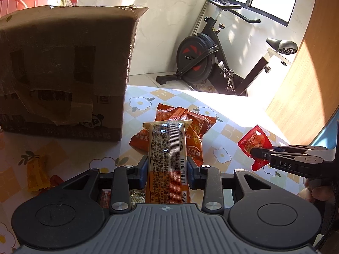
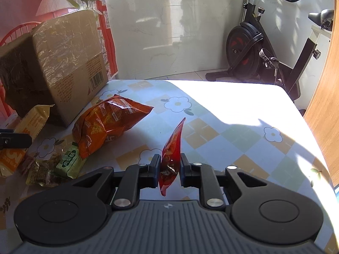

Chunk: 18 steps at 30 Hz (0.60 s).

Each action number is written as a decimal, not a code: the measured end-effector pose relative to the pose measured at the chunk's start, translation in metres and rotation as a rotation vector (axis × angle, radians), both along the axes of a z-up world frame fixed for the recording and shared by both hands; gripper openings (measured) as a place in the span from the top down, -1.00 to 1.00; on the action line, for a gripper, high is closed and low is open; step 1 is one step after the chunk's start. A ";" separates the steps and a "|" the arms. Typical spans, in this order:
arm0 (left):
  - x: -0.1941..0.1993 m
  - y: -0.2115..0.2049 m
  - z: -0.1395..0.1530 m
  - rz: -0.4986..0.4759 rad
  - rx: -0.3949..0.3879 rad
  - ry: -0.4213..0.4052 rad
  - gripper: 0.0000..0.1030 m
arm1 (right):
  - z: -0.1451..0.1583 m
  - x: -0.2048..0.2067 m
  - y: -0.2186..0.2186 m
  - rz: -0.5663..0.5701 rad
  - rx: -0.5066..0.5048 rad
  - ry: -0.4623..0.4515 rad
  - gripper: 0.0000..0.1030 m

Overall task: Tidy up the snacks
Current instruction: 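Carry the biscuit packet toward the box while the right gripper lifts the red packet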

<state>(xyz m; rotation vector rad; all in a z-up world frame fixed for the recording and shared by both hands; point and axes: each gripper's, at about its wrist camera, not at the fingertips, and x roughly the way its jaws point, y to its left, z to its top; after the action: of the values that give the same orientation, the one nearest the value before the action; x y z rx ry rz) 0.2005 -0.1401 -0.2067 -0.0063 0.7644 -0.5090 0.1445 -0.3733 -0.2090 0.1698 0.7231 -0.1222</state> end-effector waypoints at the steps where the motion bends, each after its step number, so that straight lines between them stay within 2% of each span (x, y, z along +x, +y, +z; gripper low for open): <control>1: 0.001 0.001 0.002 0.006 0.004 -0.003 0.27 | 0.004 0.001 0.002 0.003 -0.005 -0.010 0.63; 12: 0.006 0.001 0.036 0.023 0.061 -0.097 0.27 | 0.051 0.012 0.013 0.015 -0.033 -0.104 0.63; 18: 0.017 0.010 0.071 0.048 0.093 -0.161 0.27 | 0.084 0.023 0.023 0.044 -0.039 -0.175 0.63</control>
<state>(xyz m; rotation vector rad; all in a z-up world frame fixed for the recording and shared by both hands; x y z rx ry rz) 0.2171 -0.1304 -0.1361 0.1017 0.6280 -0.4222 0.1679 -0.3503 -0.1246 0.1254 0.5489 -0.0785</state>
